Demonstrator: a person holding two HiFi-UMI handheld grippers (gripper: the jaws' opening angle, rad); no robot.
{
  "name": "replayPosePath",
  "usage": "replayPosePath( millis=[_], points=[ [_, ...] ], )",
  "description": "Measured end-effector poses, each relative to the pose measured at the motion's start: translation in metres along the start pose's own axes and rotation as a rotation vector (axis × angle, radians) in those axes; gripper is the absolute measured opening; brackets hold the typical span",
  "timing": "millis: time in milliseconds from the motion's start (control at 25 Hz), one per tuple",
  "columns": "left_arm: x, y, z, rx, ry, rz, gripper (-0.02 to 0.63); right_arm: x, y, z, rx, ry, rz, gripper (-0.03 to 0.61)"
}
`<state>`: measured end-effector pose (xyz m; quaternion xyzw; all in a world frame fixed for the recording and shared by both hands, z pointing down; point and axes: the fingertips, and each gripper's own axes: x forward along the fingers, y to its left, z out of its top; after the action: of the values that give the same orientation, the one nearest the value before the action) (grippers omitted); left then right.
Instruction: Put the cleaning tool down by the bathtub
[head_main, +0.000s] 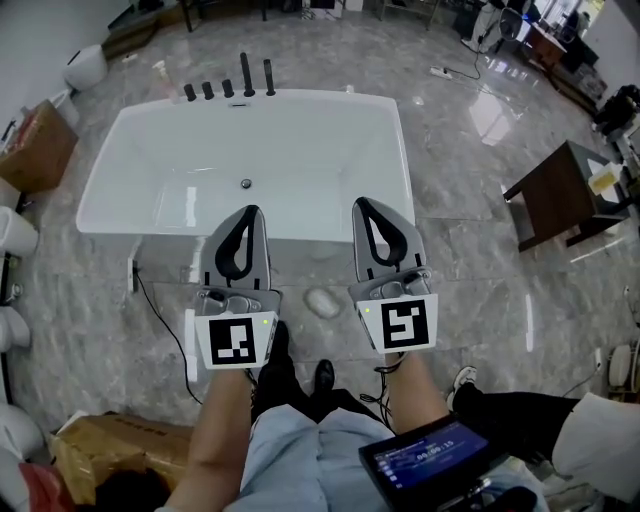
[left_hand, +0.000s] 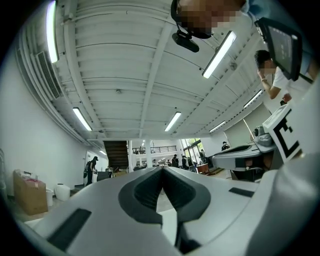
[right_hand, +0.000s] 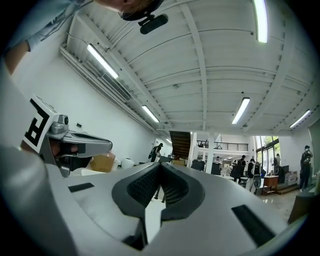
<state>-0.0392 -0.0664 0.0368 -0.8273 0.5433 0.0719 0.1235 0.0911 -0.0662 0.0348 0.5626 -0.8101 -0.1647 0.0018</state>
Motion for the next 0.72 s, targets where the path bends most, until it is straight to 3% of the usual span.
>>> replayPosePath(
  millis=[720],
  points=[
    [-0.015,-0.011,0.045,0.033,-0.065,0.007,0.015,-0.019,0.006,0.033,0.011,-0.051,0.01,0.012]
  ],
)
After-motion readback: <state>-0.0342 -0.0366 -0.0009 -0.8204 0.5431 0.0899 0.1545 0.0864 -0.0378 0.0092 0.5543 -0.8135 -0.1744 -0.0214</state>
